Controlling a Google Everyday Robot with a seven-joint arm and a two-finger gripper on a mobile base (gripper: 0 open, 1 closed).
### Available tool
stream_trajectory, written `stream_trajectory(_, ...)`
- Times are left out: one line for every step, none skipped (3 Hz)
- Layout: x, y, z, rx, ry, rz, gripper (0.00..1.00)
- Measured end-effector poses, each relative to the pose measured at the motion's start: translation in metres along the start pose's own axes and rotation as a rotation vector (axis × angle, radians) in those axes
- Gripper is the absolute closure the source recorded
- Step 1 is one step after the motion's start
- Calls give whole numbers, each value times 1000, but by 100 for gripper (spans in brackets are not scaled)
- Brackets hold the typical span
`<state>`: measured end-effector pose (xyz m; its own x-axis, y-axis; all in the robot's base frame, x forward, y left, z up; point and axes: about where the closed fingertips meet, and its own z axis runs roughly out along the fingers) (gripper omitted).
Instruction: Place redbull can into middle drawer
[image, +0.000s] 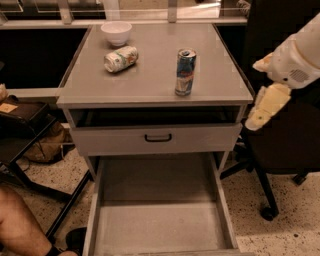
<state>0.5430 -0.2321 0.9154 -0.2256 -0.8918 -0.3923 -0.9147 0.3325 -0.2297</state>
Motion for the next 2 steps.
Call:
stream_trajectory(11, -41, 43, 38, -68, 71, 0)
stream_trajectory(11, -41, 43, 38, -68, 71, 0)
